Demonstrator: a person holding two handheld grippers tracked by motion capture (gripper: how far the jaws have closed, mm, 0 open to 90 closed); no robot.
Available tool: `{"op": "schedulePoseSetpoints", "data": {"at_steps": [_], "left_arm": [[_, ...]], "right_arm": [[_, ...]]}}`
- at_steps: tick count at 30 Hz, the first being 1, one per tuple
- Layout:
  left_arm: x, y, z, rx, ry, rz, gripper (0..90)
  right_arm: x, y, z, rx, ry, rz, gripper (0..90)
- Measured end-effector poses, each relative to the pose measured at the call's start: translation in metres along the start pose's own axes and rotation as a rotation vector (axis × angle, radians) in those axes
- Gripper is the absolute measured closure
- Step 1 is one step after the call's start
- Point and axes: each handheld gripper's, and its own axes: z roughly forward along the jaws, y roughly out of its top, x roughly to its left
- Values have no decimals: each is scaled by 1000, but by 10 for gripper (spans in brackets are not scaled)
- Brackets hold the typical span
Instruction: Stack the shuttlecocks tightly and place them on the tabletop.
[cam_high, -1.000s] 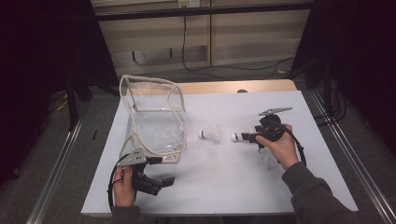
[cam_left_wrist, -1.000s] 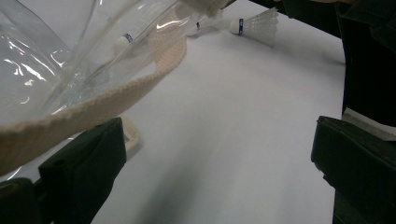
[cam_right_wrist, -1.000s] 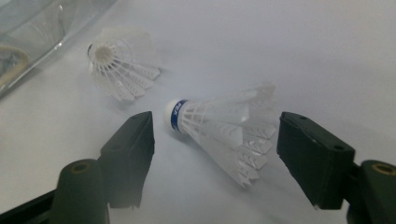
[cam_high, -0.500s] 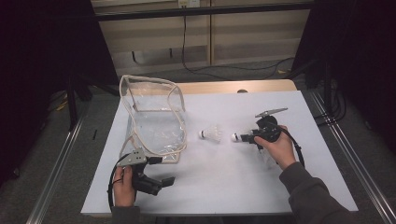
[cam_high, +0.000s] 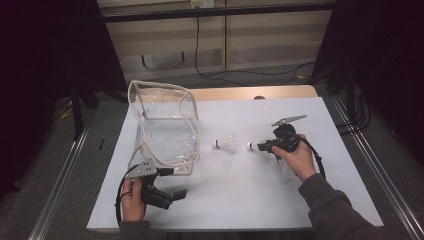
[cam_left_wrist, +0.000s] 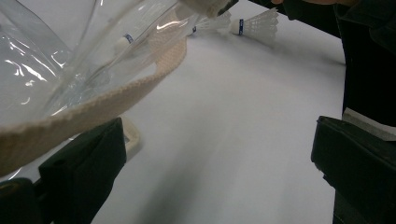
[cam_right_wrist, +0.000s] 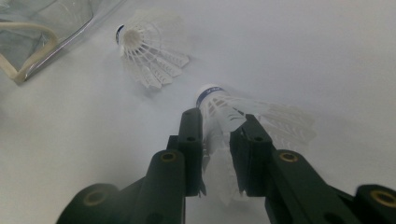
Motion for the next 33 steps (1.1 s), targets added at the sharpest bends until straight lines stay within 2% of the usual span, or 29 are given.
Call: {"op": "schedulePoseSetpoints", "data": {"at_steps": [14,24,33], "left_arm": [[0,0,0,-2,-1,-1,34],[0,0,0,1,-1,0,34],[0,0,-1,-2,0,-2,34]], "right_arm": [[1,1,-1,-3,17,-31,882],[2,4,-4,-27,34,-29,896],[7,11,-2,-53,54,-46,897]]}}
